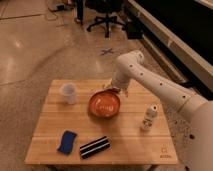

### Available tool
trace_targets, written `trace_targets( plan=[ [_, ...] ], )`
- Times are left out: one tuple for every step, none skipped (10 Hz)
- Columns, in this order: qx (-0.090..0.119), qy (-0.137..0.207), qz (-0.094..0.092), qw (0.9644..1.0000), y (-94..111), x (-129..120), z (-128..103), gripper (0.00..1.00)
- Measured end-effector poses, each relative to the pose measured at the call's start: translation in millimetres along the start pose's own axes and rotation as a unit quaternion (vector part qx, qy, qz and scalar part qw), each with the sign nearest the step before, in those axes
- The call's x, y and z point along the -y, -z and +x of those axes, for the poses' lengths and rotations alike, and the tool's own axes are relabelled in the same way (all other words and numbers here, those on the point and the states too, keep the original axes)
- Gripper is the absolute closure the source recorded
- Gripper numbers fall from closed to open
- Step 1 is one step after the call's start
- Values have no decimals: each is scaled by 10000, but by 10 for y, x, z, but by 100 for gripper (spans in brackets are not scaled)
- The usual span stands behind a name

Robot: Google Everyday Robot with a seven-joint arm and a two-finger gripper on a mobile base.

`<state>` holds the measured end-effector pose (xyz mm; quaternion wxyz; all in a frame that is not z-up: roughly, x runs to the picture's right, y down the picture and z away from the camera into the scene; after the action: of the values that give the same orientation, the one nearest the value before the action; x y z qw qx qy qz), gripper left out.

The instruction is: Place the pepper in the ceramic cup

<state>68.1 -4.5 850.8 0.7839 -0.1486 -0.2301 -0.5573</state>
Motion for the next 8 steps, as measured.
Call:
trace_targets(
  plan=[
    [-70, -29, -19, 10000, -58, -47, 179, 20],
    [-129, -43, -15, 9999, -101, -74, 303, 20],
    [-218, -45, 6, 9998, -155, -89, 440, 20],
    [-365, -20, 78, 9993, -229, -75, 606, 20],
    [-502, 28, 167, 9986, -303, -48, 732, 20],
    [-580, 64, 236, 9980, -351, -26, 798, 20],
    [-748, 154, 339, 9965, -458, -3, 938, 20],
    [-810, 216, 377, 9958, -526, 13, 1002, 20]
  ],
)
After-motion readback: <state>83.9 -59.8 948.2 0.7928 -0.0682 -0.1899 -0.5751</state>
